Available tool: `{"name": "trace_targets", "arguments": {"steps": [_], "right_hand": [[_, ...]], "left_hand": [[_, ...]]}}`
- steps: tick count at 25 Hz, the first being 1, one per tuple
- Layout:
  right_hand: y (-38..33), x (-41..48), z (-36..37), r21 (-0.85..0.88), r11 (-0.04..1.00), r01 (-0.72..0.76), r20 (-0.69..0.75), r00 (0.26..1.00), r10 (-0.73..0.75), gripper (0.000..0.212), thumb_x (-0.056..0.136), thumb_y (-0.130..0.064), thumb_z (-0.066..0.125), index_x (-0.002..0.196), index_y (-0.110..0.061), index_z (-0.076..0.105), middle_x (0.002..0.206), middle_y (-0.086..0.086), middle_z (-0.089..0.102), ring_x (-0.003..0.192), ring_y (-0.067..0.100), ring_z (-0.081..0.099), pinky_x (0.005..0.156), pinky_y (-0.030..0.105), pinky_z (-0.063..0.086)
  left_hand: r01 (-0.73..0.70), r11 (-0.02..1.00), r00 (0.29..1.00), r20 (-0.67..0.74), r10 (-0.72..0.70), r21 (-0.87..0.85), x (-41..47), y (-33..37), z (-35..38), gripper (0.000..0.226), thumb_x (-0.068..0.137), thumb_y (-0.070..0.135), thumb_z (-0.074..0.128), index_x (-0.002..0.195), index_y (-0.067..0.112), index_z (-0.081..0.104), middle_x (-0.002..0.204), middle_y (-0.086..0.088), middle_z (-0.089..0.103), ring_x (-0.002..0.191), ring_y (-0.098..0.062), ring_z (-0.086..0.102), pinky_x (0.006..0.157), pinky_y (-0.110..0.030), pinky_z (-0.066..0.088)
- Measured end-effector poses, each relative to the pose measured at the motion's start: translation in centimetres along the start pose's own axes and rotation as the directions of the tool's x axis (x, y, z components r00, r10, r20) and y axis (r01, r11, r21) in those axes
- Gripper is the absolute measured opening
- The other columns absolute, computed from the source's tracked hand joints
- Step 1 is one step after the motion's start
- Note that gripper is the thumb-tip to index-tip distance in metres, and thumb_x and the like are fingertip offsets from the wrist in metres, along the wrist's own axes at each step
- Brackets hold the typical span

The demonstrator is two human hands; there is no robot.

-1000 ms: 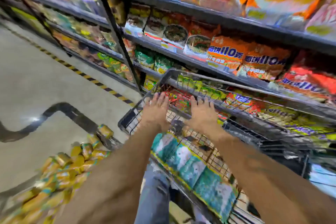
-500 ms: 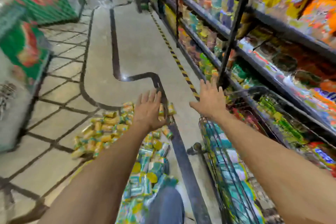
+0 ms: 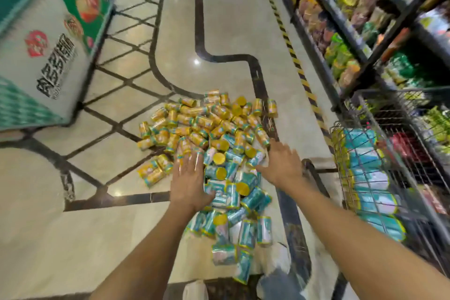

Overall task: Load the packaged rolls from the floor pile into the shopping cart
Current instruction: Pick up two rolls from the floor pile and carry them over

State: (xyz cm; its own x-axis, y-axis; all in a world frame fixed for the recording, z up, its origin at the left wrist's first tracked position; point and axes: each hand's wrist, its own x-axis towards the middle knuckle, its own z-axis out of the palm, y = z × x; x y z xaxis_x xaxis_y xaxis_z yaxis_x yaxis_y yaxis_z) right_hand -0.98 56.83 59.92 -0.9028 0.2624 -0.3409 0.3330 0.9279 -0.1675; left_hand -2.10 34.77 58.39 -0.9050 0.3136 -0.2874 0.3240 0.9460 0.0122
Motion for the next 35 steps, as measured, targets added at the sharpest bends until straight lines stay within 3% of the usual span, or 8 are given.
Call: {"name": "trace_targets", "arguments": {"steps": [3, 10, 17, 22, 27, 31, 33, 35], "right_hand": [[-2.3, -1.7, 9.2, 0.019, 0.993, -0.113, 0.092, 0.990, 0.111, 0.086, 0.085, -0.054, 0.058, 0.146, -0.005, 0.022, 0.144, 0.012, 0.040, 0.133, 0.029, 0.037, 0.107, 0.041, 0.032], [0.0, -4.0, 31.2, 0.125, 0.931, -0.342, 0.317, 0.903, 0.289, 0.080, 0.083, -0.051, 0.063, 0.142, -0.007, 0.029, 0.140, 0.014, 0.044, 0.130, 0.031, 0.042, 0.100, 0.042, 0.042], [6.2, -2.4, 54.4, 0.175, 0.830, -0.530, 0.483, 0.781, 0.397, 0.094, 0.086, -0.053, 0.060, 0.149, -0.001, 0.013, 0.145, 0.018, 0.037, 0.132, 0.034, 0.040, 0.103, 0.044, 0.040], [8.4, -2.5, 66.5, 0.264, 0.746, -0.612, 0.553, 0.729, 0.402, 0.084, 0.084, -0.049, 0.065, 0.139, 0.004, 0.029, 0.137, 0.021, 0.045, 0.125, 0.034, 0.046, 0.101, 0.040, 0.040], [9.1, -0.2, 71.7, 0.330, 0.583, -0.743, 0.609, 0.639, 0.469, 0.080, 0.079, -0.053, 0.069, 0.130, -0.004, 0.033, 0.132, 0.014, 0.049, 0.121, 0.031, 0.051, 0.092, 0.035, 0.043], [9.2, 0.2, 72.8, 0.338, 0.590, -0.733, 0.558, 0.661, 0.502, 0.079, 0.075, -0.056, 0.071, 0.126, -0.006, 0.036, 0.126, 0.012, 0.053, 0.116, 0.030, 0.055, 0.087, 0.033, 0.044], [9.2, -0.3, 71.8, 0.330, 0.613, -0.718, 0.534, 0.678, 0.506, 0.078, 0.075, -0.055, 0.071, 0.125, -0.006, 0.037, 0.125, 0.012, 0.053, 0.115, 0.030, 0.055, 0.087, 0.034, 0.045], [9.0, -0.5, 69.9, 0.328, 0.638, -0.697, 0.509, 0.699, 0.503, 0.079, 0.074, -0.056, 0.072, 0.125, -0.007, 0.037, 0.124, 0.012, 0.053, 0.115, 0.030, 0.055, 0.087, 0.035, 0.046]], "left_hand": [[-0.084, 0.994, 0.996, -0.010, 0.083, -0.071, -1.5, -3.1, 7.6, 0.104, 0.073, 0.060, 0.058, 0.148, -0.001, 0.019, 0.156, -0.018, 0.018, 0.143, -0.036, 0.019, 0.116, -0.052, 0.018], [-0.143, 0.980, 0.930, 0.320, 0.179, -0.135, -2.8, -3.4, 28.1, 0.104, 0.084, 0.057, 0.056, 0.151, 0.009, -0.007, 0.159, -0.008, -0.008, 0.147, -0.025, -0.002, 0.118, -0.035, 0.002], [-0.221, 0.965, 0.871, 0.416, 0.259, -0.139, 0.4, 0.6, 50.2, 0.105, 0.083, 0.051, 0.061, 0.150, 0.008, -0.006, 0.159, -0.008, -0.008, 0.147, -0.025, -0.003, 0.117, -0.035, 0.004], [-0.278, 0.950, 0.847, 0.430, 0.313, -0.145, 2.3, 2.9, 62.5, 0.105, 0.083, 0.043, 0.066, 0.150, 0.007, -0.006, 0.160, -0.008, -0.006, 0.147, -0.023, -0.005, 0.117, -0.036, 0.002], [-0.368, 0.930, 0.892, 0.281, 0.354, 0.000, 3.7, 2.4, 69.7, 0.090, 0.087, 0.021, 0.062, 0.150, 0.004, -0.001, 0.159, -0.011, -0.001, 0.147, -0.025, -0.004, 0.117, -0.038, -0.001], [-0.411, 0.911, 0.910, 0.064, 0.410, 0.016, 3.9, 2.4, 72.2, 0.081, 0.058, 0.007, 0.084, 0.130, -0.006, 0.050, 0.135, -0.023, 0.051, 0.130, -0.038, 0.043, 0.106, -0.051, 0.030], [-0.433, 0.899, 0.897, 0.069, 0.437, -0.062, 3.8, 2.0, 71.5, 0.081, 0.050, 0.002, 0.086, 0.124, -0.009, 0.053, 0.125, -0.024, 0.058, 0.126, -0.042, 0.047, 0.101, -0.055, 0.037], [-0.366, 0.912, 0.898, 0.186, 0.398, -0.185, 3.4, 2.1, 68.9, 0.083, 0.061, 0.004, 0.082, 0.134, -0.005, 0.043, 0.134, -0.021, 0.050, 0.137, -0.038, 0.033, 0.105, -0.049, 0.037]]}}
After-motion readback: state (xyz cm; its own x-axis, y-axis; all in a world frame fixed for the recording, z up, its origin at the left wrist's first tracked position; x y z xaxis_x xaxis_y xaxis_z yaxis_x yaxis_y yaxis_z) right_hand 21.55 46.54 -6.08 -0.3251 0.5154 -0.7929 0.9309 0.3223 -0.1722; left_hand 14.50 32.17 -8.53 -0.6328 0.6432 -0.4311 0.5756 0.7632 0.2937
